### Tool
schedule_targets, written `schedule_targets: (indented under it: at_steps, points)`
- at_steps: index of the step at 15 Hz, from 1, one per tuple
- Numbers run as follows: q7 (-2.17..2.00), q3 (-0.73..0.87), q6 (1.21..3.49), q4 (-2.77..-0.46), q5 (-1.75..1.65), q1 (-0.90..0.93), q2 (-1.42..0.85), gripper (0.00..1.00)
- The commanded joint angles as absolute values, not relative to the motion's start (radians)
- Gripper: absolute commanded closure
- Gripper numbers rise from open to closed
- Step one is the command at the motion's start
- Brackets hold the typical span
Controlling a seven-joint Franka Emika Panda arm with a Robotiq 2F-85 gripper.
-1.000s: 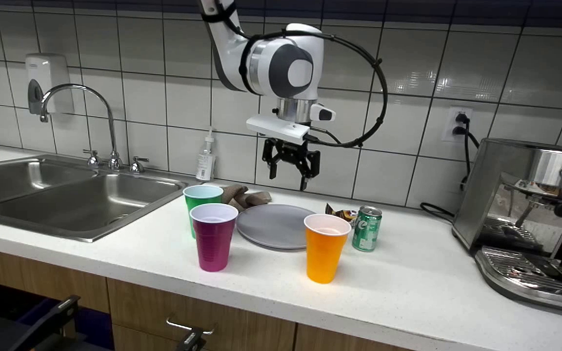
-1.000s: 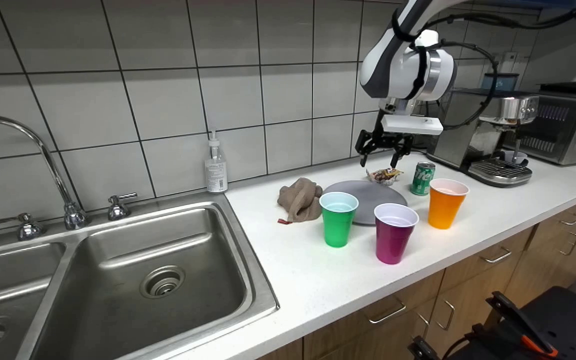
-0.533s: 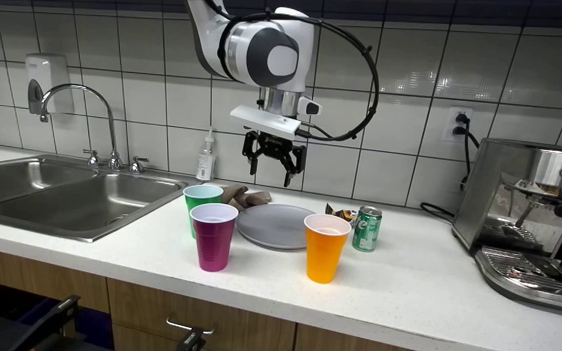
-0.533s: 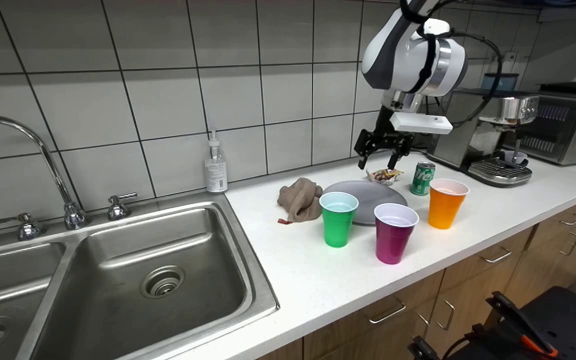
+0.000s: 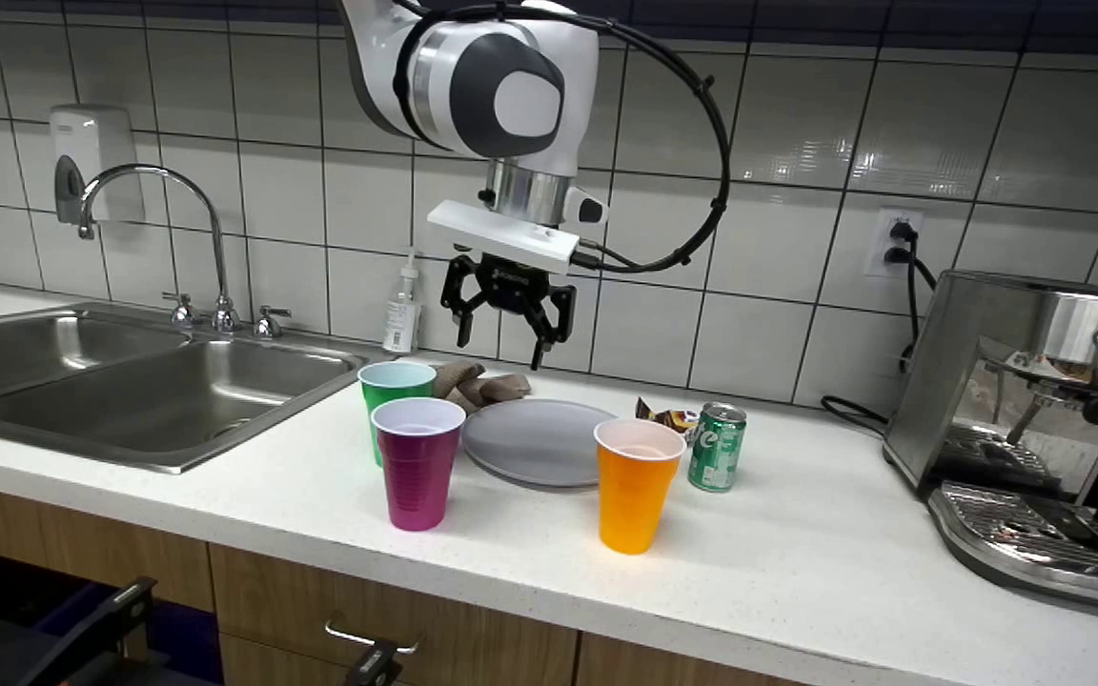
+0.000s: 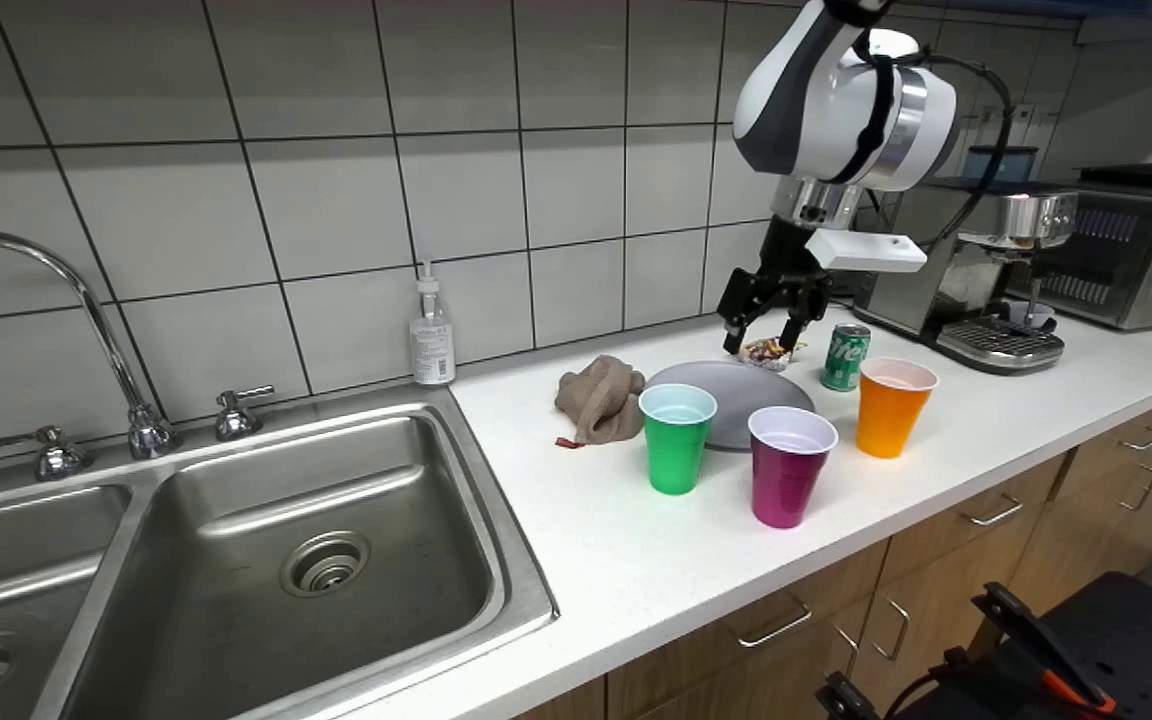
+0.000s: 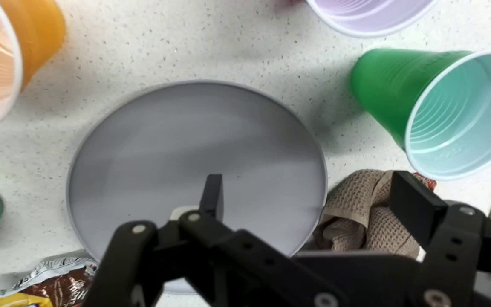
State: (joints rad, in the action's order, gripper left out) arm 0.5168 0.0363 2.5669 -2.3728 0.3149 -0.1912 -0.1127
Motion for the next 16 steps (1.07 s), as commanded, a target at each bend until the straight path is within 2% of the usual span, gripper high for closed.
schedule_targets:
  at_steps: [1, 16]
  points:
    - [0.588, 0.033, 2.534, -2.423, 0.341, -0.178, -0.045, 0.00]
    - [0.571, 0.019, 2.591, -2.454, 0.314, -0.075, -0.068, 0.00]
